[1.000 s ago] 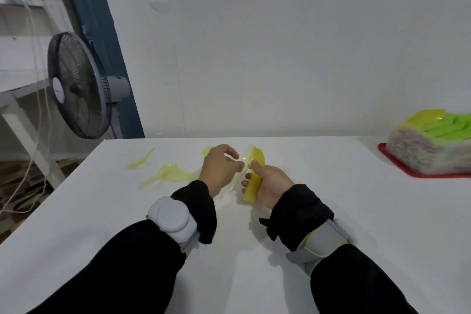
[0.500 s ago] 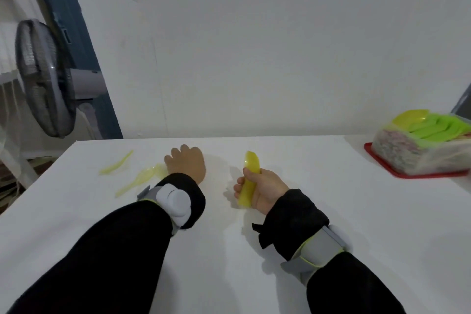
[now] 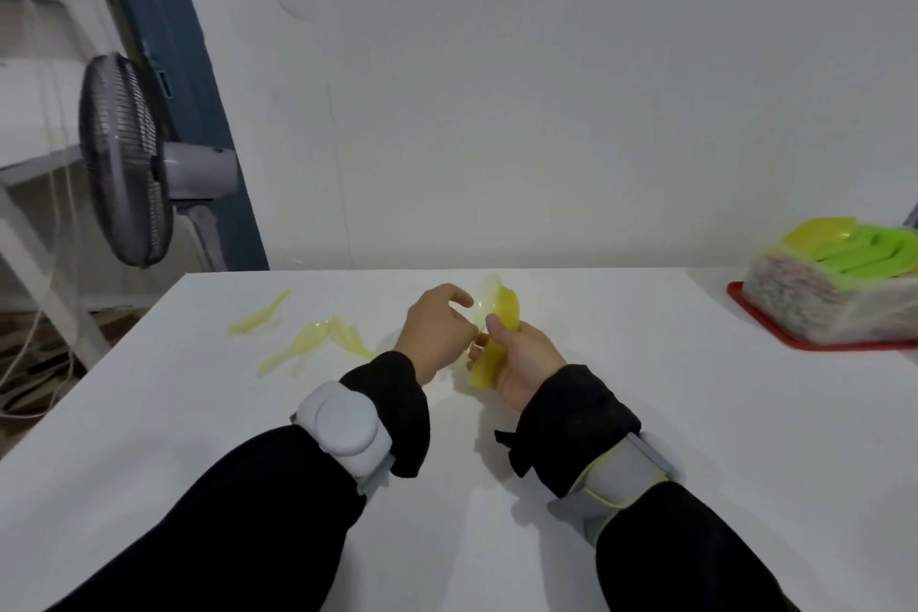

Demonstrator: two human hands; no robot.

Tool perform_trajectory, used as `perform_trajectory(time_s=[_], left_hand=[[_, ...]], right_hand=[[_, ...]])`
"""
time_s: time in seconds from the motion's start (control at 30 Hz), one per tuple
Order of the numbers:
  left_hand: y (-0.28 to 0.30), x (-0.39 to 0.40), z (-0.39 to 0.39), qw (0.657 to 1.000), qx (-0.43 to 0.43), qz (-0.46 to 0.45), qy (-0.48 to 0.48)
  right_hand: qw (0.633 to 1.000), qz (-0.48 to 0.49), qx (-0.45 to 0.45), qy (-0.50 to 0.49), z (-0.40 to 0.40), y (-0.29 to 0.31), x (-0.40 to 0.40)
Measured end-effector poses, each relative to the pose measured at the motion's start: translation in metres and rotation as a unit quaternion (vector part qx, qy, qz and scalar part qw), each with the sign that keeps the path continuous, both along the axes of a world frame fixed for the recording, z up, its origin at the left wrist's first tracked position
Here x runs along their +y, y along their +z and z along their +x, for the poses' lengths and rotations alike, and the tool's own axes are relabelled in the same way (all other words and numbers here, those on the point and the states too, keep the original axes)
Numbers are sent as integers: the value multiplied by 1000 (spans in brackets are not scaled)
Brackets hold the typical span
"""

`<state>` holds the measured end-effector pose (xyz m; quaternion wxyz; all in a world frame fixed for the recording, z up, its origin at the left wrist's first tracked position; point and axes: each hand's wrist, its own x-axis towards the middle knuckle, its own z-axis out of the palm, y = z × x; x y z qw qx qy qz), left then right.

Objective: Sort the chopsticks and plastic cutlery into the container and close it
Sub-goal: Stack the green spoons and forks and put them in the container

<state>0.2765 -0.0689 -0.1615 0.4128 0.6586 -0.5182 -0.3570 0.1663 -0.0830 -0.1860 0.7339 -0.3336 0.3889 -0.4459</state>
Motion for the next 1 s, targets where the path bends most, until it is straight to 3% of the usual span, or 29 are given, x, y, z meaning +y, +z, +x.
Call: perform_trajectory(time_s=[0.1, 0.33, 0.43, 0.5, 0.57, 0.6, 0.7, 0.9, 1.0], left_hand=[[2, 8, 3, 998, -53, -24, 2], [9, 29, 18, 994, -65, -12, -84], [13, 28, 44, 995, -84, -39, -28], [10, 18, 71, 965, -244, -16, 92], [2, 15, 95, 888, -408, 117, 175], [-1, 16, 103, 863, -429, 175, 199], [-14, 15, 112, 854, -400, 243, 228], [-23, -2, 98, 872, -362, 238, 230], [-25, -9, 98, 897, -319, 216, 217]], right_hand=[[1000, -14, 10, 15, 4, -1, 4], [999, -13, 19, 32, 13, -1, 11], [999, 6, 18, 41, 15, 1, 12], [999, 13, 20, 40, 16, 3, 12], [999, 17, 22, 37, 17, 5, 12], [999, 20, 22, 37, 18, 5, 12], [998, 31, 21, 46, 23, 5, 14], [998, 29, 20, 51, 24, 6, 14], [998, 28, 29, 41, 19, 7, 11]])
